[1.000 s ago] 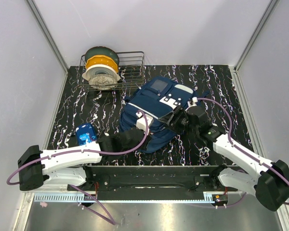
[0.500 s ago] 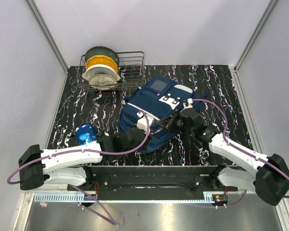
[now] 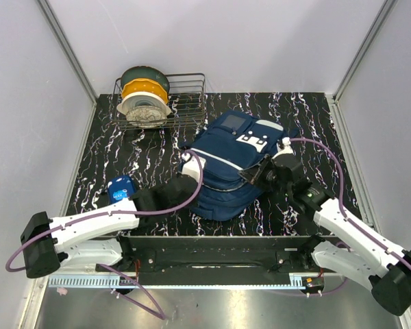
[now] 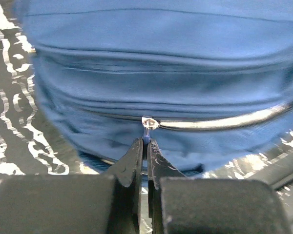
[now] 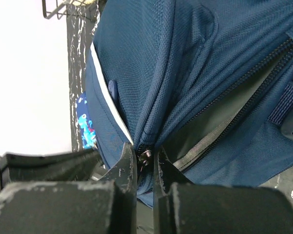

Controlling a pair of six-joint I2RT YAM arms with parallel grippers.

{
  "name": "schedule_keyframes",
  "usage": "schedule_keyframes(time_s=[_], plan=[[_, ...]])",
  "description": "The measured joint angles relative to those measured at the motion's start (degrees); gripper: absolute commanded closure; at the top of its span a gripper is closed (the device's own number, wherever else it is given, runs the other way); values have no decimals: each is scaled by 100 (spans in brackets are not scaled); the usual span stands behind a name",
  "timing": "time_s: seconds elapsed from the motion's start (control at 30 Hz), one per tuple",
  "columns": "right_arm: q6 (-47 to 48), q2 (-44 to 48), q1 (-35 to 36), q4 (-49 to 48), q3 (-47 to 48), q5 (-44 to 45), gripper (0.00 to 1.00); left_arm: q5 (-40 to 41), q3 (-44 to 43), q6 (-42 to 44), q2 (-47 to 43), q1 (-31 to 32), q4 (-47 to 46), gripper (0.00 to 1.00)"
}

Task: Pack the student bag
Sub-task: Unzip the student bag at the center of the board.

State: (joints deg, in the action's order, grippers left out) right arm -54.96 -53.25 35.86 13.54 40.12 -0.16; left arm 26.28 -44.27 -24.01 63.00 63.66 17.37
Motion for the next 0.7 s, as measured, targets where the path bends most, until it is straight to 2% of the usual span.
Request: schedule_keyframes(time_s=[0.23, 0.47, 0.7], plan=[[275, 461, -42, 396, 0, -98, 100, -33, -175, 28, 22, -1106, 686, 100], [466, 817, -52, 664, 70, -323, 100, -393, -402, 136, 520, -1928, 706, 100], [507, 675, -92, 957, 531, -487, 100, -551, -715, 232, 909, -2153, 704, 96]])
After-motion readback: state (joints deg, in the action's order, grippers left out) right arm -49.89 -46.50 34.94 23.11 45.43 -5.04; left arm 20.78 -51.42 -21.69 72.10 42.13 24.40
